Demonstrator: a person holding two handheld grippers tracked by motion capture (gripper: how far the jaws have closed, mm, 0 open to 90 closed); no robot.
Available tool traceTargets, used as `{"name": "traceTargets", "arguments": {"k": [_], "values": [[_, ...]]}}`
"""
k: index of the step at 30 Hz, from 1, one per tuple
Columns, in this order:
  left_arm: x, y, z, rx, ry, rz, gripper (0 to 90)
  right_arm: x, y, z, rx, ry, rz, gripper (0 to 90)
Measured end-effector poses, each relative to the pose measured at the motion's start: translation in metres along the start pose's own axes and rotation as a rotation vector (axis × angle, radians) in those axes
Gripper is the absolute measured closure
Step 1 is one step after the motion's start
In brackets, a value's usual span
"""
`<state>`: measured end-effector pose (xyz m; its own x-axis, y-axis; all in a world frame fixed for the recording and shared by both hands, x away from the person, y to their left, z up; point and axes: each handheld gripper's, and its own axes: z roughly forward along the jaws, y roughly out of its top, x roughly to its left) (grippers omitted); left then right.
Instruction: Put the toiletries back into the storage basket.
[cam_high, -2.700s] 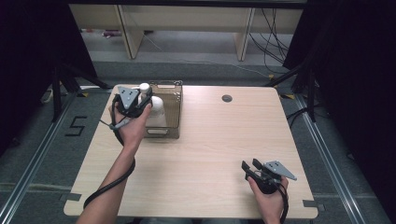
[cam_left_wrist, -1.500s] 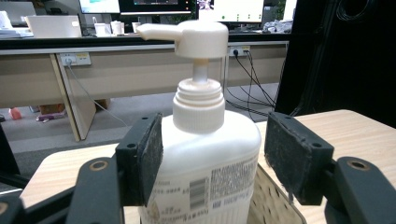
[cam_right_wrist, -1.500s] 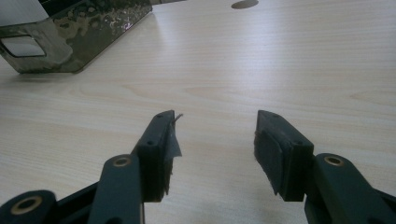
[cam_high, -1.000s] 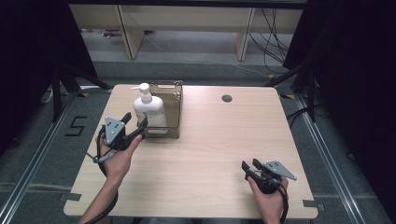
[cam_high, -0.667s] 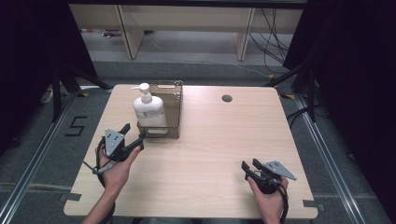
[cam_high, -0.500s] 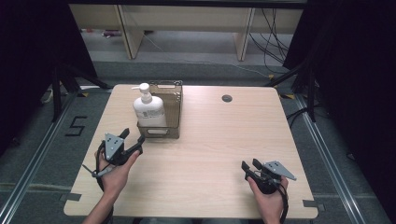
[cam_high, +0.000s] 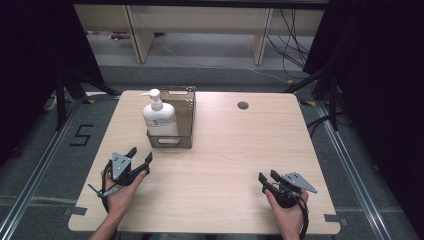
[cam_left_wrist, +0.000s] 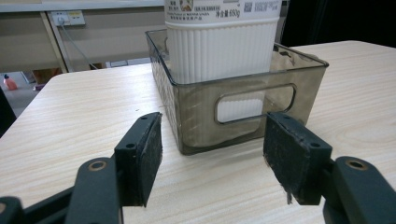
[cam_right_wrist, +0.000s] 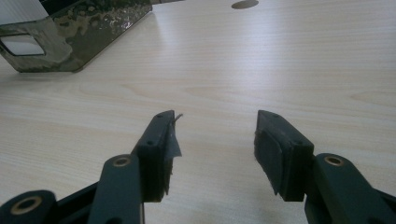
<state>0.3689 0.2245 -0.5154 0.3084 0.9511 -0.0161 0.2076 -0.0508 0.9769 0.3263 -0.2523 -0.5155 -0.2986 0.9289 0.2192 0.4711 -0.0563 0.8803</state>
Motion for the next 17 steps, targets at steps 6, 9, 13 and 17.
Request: {"name": "traceTargets", "arguments": {"k": [6, 9, 13, 17], "values": [[-0.0009, -0.0085, 0.0023, -0.01, -0.01, 0.007, 36.6, 0.0002, 0.0, -0.0001, 0.005, -0.003, -0.003, 49.1], [-0.0024, -0.0088, 0.0014, -0.022, -0.008, 0.018, 36.6, -0.0012, 0.0001, 0.0, 0.002, -0.009, -0.026, 49.1], [-0.0044, -0.009, -0.0003, -0.02, -0.008, 0.016, 36.6, -0.0013, 0.0001, 0.0003, 0.0, -0.007, -0.029, 49.1], [-0.0039, -0.009, -0.0002, -0.023, -0.006, 0.012, 36.6, 0.003, -0.0002, -0.0003, 0.014, -0.002, 0.022, 49.1]]}}
